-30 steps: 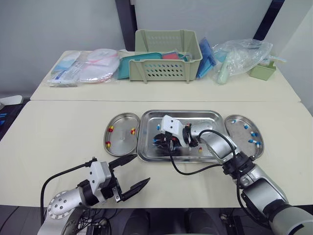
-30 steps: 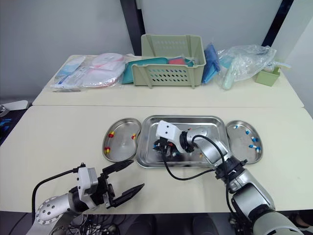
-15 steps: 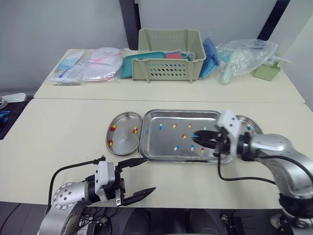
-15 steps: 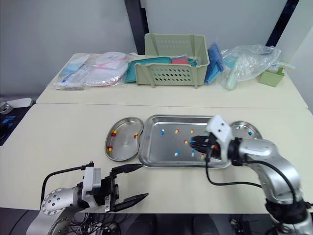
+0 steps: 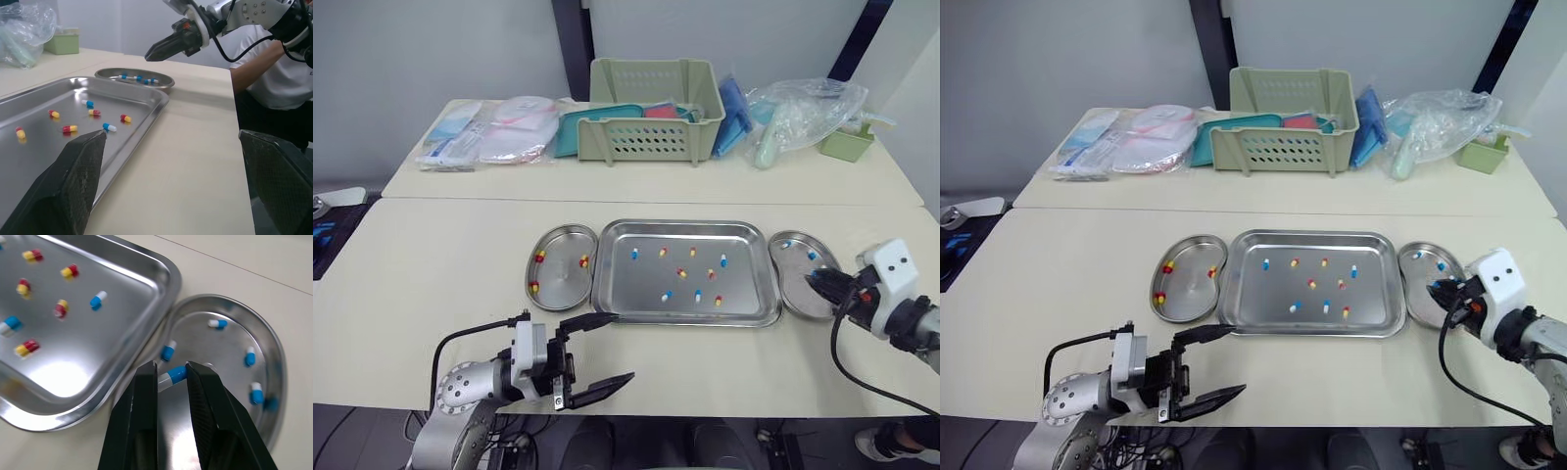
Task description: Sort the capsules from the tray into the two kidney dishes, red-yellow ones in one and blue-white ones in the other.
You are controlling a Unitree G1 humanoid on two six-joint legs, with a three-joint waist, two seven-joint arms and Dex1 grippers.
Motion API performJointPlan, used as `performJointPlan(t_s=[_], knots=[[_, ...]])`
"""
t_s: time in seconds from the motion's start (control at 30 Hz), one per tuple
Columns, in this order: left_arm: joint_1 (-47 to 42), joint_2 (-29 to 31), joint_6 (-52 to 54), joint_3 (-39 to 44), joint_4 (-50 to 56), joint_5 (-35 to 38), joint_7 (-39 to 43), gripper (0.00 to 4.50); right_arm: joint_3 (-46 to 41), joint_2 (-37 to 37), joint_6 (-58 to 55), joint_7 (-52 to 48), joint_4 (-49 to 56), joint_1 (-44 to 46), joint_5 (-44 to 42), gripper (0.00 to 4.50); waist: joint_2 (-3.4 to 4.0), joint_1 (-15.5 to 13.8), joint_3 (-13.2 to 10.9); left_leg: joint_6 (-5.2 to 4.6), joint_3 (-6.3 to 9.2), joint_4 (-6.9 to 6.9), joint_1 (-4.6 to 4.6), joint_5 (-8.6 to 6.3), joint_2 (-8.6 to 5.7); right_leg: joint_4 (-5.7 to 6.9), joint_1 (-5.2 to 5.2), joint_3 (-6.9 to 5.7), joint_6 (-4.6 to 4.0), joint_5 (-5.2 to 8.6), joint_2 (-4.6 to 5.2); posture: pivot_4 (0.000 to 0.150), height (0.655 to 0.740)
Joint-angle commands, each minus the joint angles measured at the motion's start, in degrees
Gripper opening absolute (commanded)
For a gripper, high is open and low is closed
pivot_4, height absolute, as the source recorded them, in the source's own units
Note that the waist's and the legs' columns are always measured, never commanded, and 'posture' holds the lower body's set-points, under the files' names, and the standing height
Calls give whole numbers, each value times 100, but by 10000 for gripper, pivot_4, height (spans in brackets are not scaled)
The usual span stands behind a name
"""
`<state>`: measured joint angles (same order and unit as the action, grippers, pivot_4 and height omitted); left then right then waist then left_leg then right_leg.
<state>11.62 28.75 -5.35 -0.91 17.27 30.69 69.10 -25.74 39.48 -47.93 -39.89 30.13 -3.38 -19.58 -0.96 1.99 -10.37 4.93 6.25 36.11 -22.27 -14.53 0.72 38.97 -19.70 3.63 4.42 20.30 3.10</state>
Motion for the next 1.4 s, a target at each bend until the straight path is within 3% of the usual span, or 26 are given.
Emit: performJointPlan(t_s=[0.03, 0.07, 0.47, 0.5, 0.67, 0.83, 1.03, 1.2, 1.4], knots=[[-63, -49, -144, -29, 15, 33, 2, 45000, -210, -15, 232, 174, -69, -6, -40, 5810, 0, -6, 0, 0, 1, 0, 1, 0, 0, 0, 2, -1, 0, 0, 0, 1500, 7400], [-81, -60, -171, -28, 2, 27, 0, 45000, -230, -34, 255, 218, -105, -26, -51, 5810, 0, -11, 0, 0, 1, 0, 3, 0, 0, -1, 5, -1, 0, 0, 0, 1500, 7400], [-77, -107, -107, 2, 81, 7, -339, 45000, -304, 52, 442, 299, -266, -139, -197, 43329, 0, -13, 0, 0, 0, 0, 4, 0, -1, -2, 6, 0, 0, 0, 1, 1500, 7400], [-58, -107, -107, 28, 111, 0, -402, 45000, -339, 64, 546, 250, -279, -176, -204, 44614, 0, -14, 0, 0, 0, 0, 4, 0, -1, -2, 6, 0, 0, 0, 1, 1500, 7400], [98, 8, 201, 201, 439, -85, -971, 45000, -517, 98, 788, 43, -268, -431, -396, 44614, 0, -18, 0, 0, 1, 0, 3, 0, -1, -3, 7, 0, 0, 0, 1, 1500, 7400], [146, 385, 1324, 999, 640, -108, -2167, 45000, -745, 320, 1175, -347, -288, -803, -431, 44614, 1, -15, 1, 0, 3, 0, 10, 0, 0, -1, 12, 0, 0, 0, 1, 1500, 7400], [106, 1030, 1722, 2667, -432, 97, -2426, 45000, -1340, 784, 2743, -1360, -938, -1673, -66, 44614, -2, -16, -1, 0, 0, -2, 18, 0, 0, -3, 14, -1, 1, 1, 0, 1500, 7400], [437, 1389, 1360, 3293, -1707, -321, -2184, 45000, -1726, 973, 3264, -1921, -1778, -2204, -6, 44614, -5, -3, -3, -1, -12, -7, 35, -1, 0, -9, 28, 8, 1, 1, 2, 1500, 7400], [625, 1405, 1137, 3563, -2627, -500, -2115, 45000, -1834, 950, 3898, -1988, -2524, -2331, 128, 44614, -15, -4, -9, 0, -11, -9, 41, -1, 1, -8, 35, 7, 0, 2, 2, 1500, 7400]])
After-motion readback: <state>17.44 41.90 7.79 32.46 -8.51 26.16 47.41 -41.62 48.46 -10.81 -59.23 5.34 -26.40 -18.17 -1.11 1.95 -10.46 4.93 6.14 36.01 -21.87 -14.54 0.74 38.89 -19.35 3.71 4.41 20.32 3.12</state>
